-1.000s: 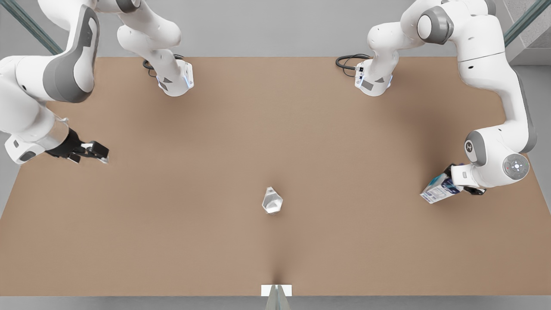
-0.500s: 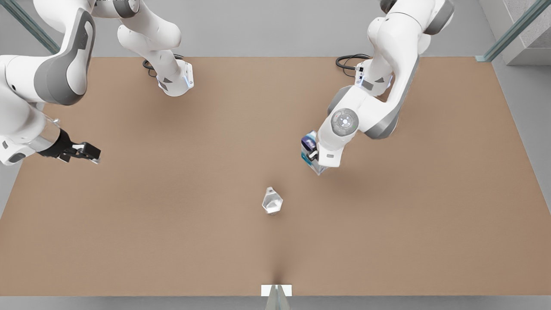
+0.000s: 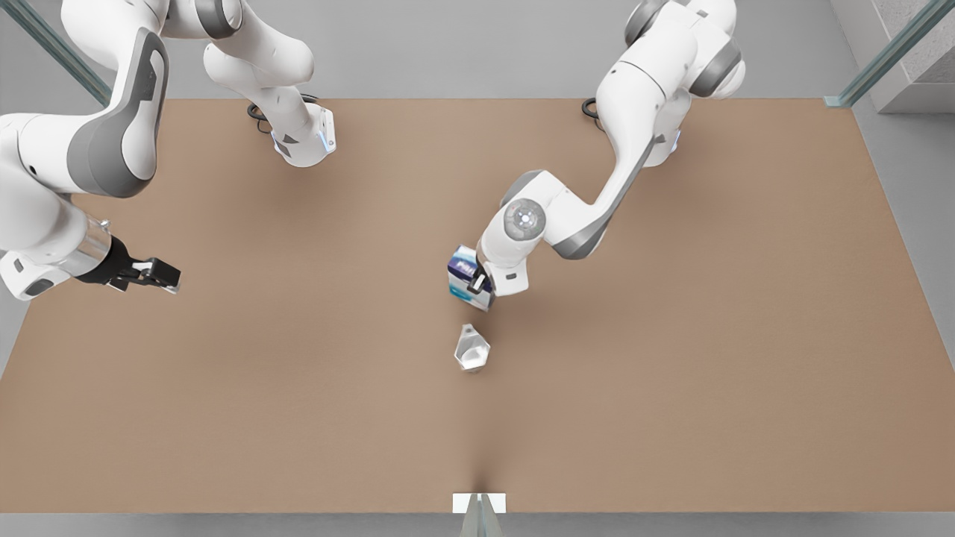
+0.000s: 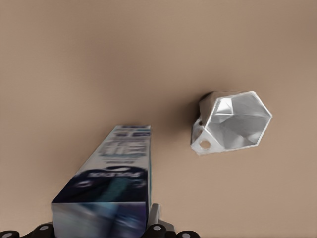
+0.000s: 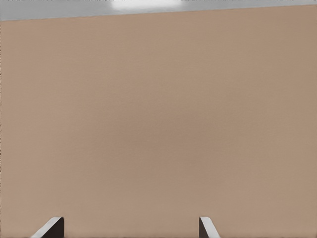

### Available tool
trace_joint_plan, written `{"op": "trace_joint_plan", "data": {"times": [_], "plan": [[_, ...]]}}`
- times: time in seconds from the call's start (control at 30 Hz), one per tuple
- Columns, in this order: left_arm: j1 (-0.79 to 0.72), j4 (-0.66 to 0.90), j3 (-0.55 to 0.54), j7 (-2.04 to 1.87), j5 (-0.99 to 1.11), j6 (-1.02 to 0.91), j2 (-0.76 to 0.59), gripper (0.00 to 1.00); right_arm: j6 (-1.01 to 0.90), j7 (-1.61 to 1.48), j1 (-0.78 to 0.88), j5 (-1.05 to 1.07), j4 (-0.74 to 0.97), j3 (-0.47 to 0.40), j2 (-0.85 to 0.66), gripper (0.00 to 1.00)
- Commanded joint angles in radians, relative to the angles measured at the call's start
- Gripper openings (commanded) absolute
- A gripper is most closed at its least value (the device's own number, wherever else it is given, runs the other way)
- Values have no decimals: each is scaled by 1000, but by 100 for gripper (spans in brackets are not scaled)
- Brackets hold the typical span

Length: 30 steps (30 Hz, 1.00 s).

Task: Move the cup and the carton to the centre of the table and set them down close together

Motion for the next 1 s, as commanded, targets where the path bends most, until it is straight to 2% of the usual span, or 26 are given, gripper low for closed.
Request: {"op": "trace_joint_plan", "data": {"times": [0.0,0.03,0.2,0.23,0.53,0.63,0.67,0.7,0.73,0.77,0.97], "plan": [[0,0,0,0,4,0,2,69,0,0,0,0,0,0,0,100],[-2,0,0,-2,4,0,5,71,0,0,0,2,5,-1,0,100],[-8,1,0,-9,4,0,7,98,21,0,0,2,8,0,1,100],[-8,1,0,-9,4,0,7,100,28,0,0,2,8,0,1,100],[-6,3,1,-12,-2,-17,-10,100,51,-2,0,-5,9,0,0,100],[8,26,37,-6,-23,-171,-88,100,51,0,0,-9,9,-1,0,100],[96,60,129,244,-45,-355,-196,100,51,0,0,-11,8,-1,0,100],[210,115,138,696,24,-549,-225,100,51,0,0,-11,8,0,1,100],[305,129,140,1141,160,-618,-251,100,51,0,0,-11,8,-1,1,100],[371,130,194,1621,213,-612,-266,100,51,0,0,-11,8,0,1,100],[439,81,212,1761,210,-560,-328,100,51,0,0,-11,8,0,3,100]]}}
